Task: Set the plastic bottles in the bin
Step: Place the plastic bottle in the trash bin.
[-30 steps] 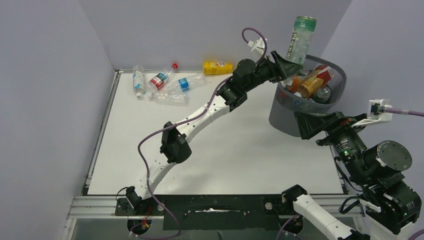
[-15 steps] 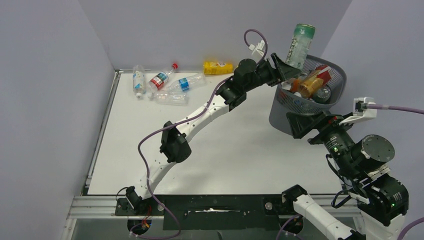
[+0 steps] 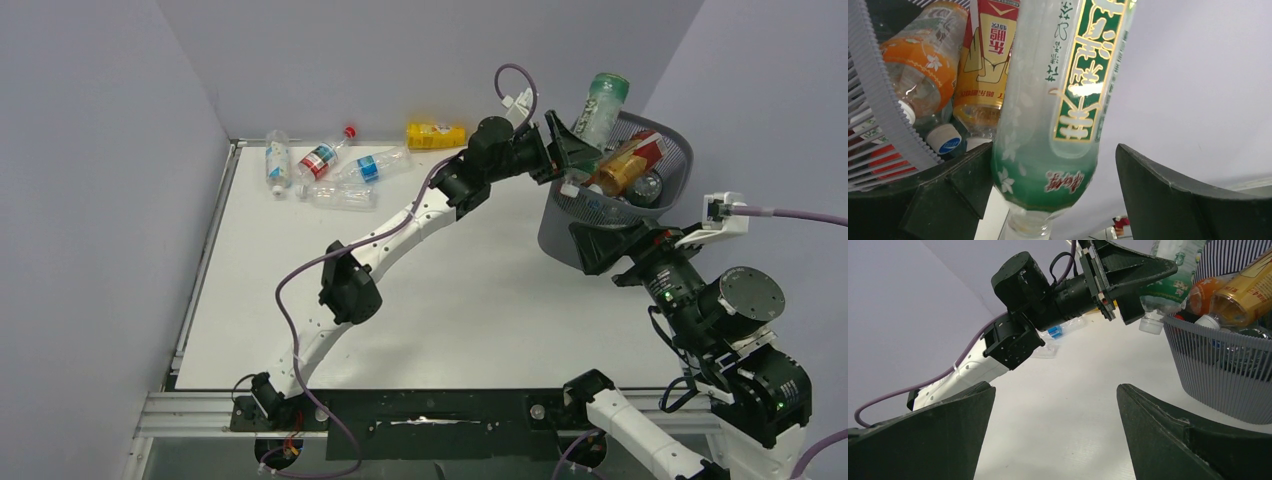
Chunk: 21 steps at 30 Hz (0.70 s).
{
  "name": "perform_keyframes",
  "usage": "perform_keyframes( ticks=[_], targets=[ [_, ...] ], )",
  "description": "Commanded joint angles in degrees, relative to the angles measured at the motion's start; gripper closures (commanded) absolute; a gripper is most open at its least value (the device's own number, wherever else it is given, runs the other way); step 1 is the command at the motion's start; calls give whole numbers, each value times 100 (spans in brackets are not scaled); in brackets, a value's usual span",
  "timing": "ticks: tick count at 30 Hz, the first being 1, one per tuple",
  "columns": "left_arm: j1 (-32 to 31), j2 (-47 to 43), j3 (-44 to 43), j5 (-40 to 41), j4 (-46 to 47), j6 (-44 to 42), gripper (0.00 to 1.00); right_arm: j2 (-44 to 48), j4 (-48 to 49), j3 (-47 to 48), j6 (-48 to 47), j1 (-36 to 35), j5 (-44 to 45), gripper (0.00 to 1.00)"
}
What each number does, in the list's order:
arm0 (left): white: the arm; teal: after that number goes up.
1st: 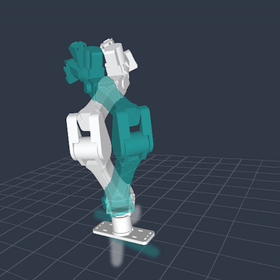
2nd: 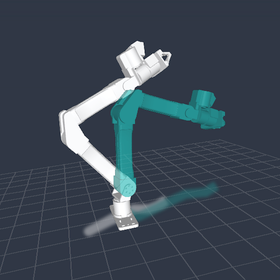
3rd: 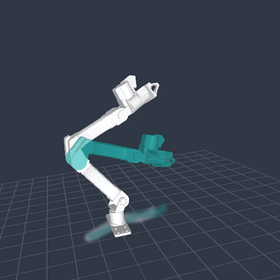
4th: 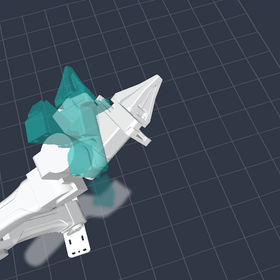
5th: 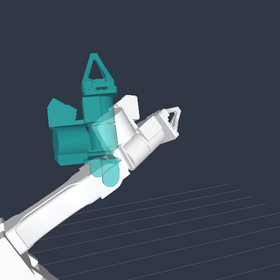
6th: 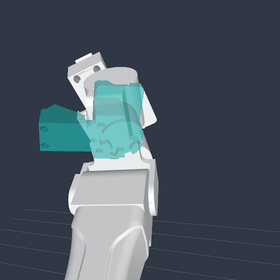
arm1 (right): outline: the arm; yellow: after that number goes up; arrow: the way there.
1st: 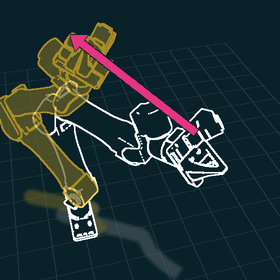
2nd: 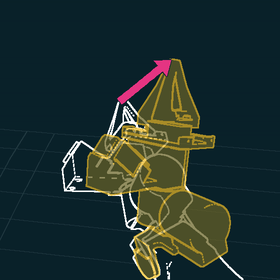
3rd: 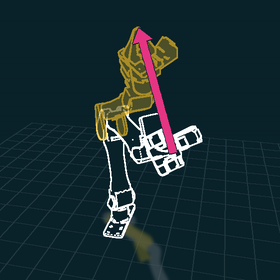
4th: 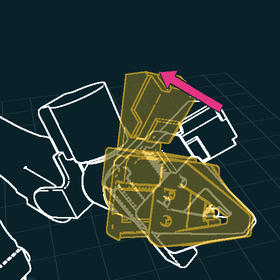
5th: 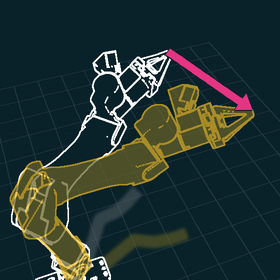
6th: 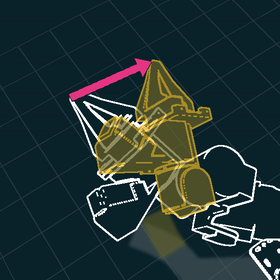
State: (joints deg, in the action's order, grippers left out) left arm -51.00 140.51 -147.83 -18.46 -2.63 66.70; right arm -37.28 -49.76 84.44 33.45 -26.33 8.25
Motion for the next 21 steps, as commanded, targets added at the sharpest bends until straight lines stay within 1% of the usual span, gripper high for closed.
perform_keyframes(
  ticks=[1,7,15,18,21],
  targets=[
    [111,-45,-136,-467,-111,148,12,-9,361,-32,36,-13,-87,2],
    [151,-172,-87,-639,-496,75,12,9,402,-76,64,-13,-112,2],
    [217,-428,116,-634,-546,-20,12,34,431,-121,118,-6,-162,2],
    [260,-660,173,-590,-717,-208,12,22,423,-105,120,-4,-157,2],
    [357,-1099,286,-500,-1021,-575,12,-13,431,-87,118,-4,-179,2]
  ],
)
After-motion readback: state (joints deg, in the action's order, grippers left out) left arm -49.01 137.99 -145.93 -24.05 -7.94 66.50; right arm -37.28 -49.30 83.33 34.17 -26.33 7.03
